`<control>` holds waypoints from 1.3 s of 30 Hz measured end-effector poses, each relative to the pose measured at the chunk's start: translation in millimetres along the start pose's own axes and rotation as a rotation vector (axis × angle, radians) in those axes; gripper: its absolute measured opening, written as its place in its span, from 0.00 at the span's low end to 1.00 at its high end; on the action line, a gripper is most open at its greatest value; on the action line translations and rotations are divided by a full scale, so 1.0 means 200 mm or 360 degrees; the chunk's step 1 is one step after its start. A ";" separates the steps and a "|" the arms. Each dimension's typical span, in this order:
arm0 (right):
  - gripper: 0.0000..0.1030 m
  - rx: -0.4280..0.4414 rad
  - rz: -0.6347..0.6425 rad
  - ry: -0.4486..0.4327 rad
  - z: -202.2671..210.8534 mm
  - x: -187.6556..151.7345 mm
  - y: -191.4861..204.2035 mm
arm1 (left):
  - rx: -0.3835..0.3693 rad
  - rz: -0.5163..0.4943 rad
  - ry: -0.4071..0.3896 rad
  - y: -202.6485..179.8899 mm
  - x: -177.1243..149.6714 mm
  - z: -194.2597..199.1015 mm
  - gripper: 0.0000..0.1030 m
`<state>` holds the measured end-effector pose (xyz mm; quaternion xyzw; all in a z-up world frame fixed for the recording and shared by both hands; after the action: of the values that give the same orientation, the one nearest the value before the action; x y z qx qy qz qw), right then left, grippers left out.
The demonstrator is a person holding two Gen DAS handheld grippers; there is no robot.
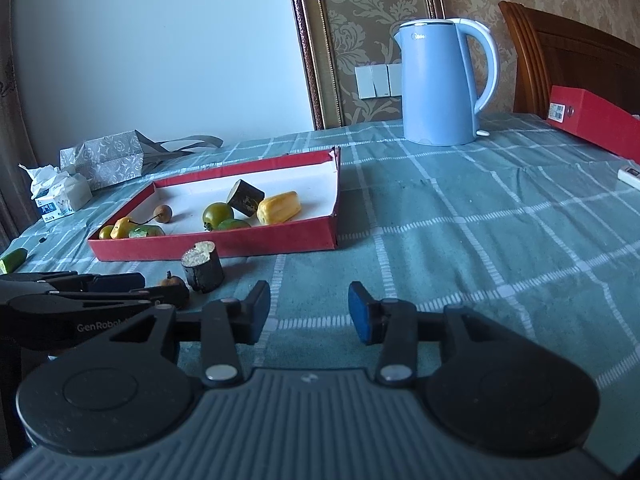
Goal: Organize fruits
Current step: 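Reach the left gripper to the second brown fruit and close on it, then hold the brown fruit in the left gripper while the right gripper grasps another eggplant slice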
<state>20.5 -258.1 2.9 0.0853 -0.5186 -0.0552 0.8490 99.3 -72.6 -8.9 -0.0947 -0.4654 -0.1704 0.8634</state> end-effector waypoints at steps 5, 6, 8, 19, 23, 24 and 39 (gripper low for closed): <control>0.39 0.0005 0.0003 0.0008 -0.01 0.00 0.00 | -0.0014 -0.0012 0.0036 -0.01 -0.01 -0.03 0.37; 0.39 0.0003 0.0009 0.0006 -0.01 0.01 0.00 | -0.0018 -0.0014 0.0035 -0.01 -0.01 -0.03 0.37; 0.39 -0.0002 0.0018 0.0005 -0.01 0.01 0.01 | -0.0026 -0.0014 0.0034 -0.01 0.00 -0.03 0.34; 0.39 0.0001 0.0023 0.0013 -0.02 0.01 0.02 | -0.0016 0.0011 0.0021 0.01 0.00 -0.03 0.27; 0.39 0.0011 0.0061 0.0022 -0.03 0.01 0.05 | 0.0020 0.0030 -0.0030 0.06 0.01 0.03 0.27; 0.39 0.0017 0.0071 0.0024 -0.03 0.01 0.06 | 0.0030 0.0040 -0.0041 0.07 0.01 0.04 0.27; 0.39 0.0121 0.0218 0.0035 -0.12 0.06 0.30 | 0.0176 0.0183 -0.0077 0.32 -0.01 0.12 0.27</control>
<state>47.6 -198.6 14.4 0.0824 -0.5154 0.0235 0.8526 104.4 -4.7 1.8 -0.0775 -0.4886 -0.0922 0.8642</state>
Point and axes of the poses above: each gripper's, at about its wrist camera, not at the fingertips, and z roughly against the way its jaws point, y to its left, x to its top, the point moved 2 cm from there along -z, roughly the way its jaws point, and after that the axes turned 3 degrees about x, right-handed, at the moved point
